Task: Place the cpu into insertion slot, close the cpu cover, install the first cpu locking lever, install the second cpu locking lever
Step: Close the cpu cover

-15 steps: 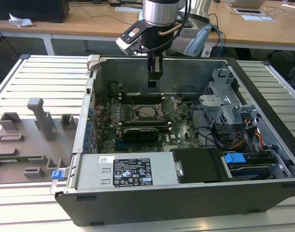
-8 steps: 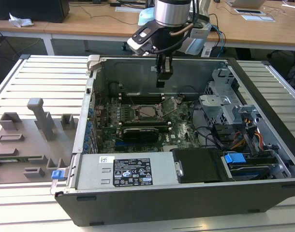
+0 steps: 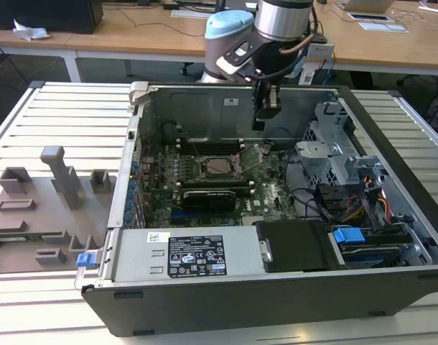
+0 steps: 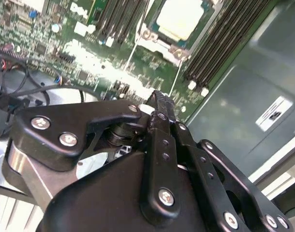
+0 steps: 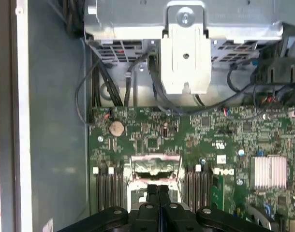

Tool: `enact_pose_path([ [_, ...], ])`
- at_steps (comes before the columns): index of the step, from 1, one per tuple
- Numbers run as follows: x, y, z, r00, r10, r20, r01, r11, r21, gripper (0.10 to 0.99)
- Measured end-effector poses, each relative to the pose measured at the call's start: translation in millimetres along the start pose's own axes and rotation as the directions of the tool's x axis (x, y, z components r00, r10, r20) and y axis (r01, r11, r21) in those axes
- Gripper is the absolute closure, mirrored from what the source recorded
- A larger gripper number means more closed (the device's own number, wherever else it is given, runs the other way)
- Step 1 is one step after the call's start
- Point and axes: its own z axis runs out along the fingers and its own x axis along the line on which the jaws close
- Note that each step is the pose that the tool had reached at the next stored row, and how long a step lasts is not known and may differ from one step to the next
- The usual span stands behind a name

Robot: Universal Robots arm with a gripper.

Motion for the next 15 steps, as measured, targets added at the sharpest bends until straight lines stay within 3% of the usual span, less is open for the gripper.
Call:
enact_pose_path([
  [2, 0.3, 11.5, -0.1, 1.0, 0.0, 0.0003, 0.0, 1.0, 0.002, 0.98],
  [7, 0.6, 25.0, 0.6, 1.0, 0.0, 0.0008, 0.0, 1.0, 0.003, 0.98],
  [9, 0.6, 29.7, 4.0, 1.0, 0.0, 0.0011, 0.0, 1.0, 0.004, 0.98],
  [12, 0.7, 31.7, 12.7, 1.0, 0.0, 0.0016, 0.0, 1.0, 0.006, 0.98],
  [15, 0.7, 32.0, 15.9, 1.0, 0.0, 0.0016, 0.0, 1.0, 0.006, 0.98],
])
